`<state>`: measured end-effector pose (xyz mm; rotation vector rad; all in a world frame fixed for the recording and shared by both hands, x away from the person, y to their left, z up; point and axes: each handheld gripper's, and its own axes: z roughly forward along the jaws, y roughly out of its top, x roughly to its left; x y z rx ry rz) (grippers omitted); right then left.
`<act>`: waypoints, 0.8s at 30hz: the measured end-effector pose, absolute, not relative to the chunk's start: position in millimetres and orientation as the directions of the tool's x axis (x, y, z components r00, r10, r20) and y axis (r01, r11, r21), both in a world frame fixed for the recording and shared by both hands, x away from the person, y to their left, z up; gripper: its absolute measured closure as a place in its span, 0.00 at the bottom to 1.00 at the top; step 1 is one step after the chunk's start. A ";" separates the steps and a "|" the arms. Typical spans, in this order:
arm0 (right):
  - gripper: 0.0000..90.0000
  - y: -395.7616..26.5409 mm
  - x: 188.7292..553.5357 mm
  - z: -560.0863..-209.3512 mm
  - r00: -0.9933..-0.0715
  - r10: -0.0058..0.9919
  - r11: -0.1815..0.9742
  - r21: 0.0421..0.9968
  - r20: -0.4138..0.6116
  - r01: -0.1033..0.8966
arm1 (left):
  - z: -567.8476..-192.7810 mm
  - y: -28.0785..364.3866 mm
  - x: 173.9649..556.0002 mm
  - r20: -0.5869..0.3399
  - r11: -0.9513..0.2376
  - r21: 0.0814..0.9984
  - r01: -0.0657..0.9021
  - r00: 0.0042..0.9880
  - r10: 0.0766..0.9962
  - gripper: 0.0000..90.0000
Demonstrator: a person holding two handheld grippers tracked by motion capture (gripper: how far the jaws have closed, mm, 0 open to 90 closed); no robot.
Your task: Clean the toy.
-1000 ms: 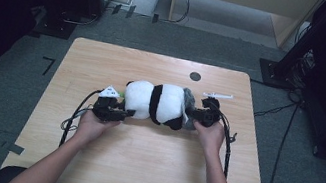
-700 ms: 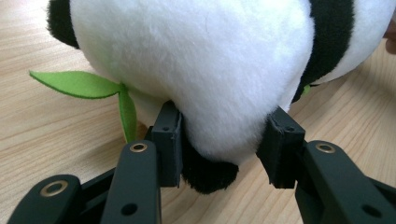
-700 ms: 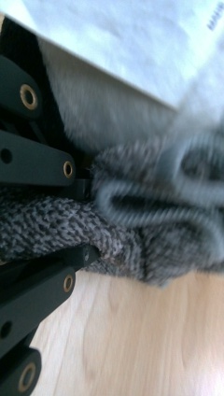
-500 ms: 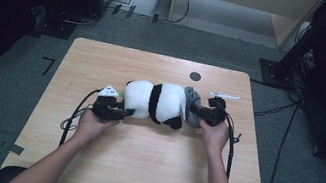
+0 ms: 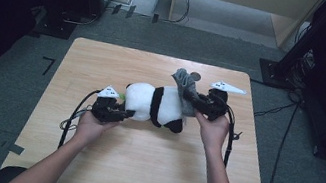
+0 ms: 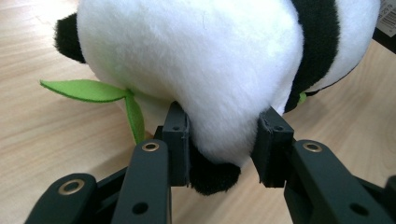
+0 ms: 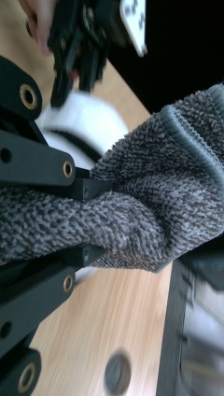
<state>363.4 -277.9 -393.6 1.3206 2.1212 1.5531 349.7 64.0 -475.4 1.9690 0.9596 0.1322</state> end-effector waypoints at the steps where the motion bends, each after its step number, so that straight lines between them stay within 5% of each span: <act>1: 0.86 -272.4 361.6 -392.8 -0.596 0.732 0.061 0.839 0.331 0.541 | -475.9 63.5 347.4 -0.271 -0.280 0.769 0.574 0.690 0.671 0.70; 6: 0.86 -252.0 365.3 -406.4 -0.625 0.719 0.169 0.796 0.304 0.581 | -479.7 61.9 346.0 -0.238 -0.294 0.784 0.547 0.701 0.672 0.66; 15: 0.86 -254.4 372.6 -414.7 -0.606 0.733 0.151 0.795 0.309 0.588 | -480.3 67.1 350.0 -0.202 -0.305 0.805 0.509 0.718 0.666 0.44; 24: 0.86 -258.6 377.9 -413.3 -0.589 0.749 0.142 0.794 0.304 0.591 | -470.3 94.0 359.5 -0.228 -0.268 0.820 0.505 0.718 0.657 0.42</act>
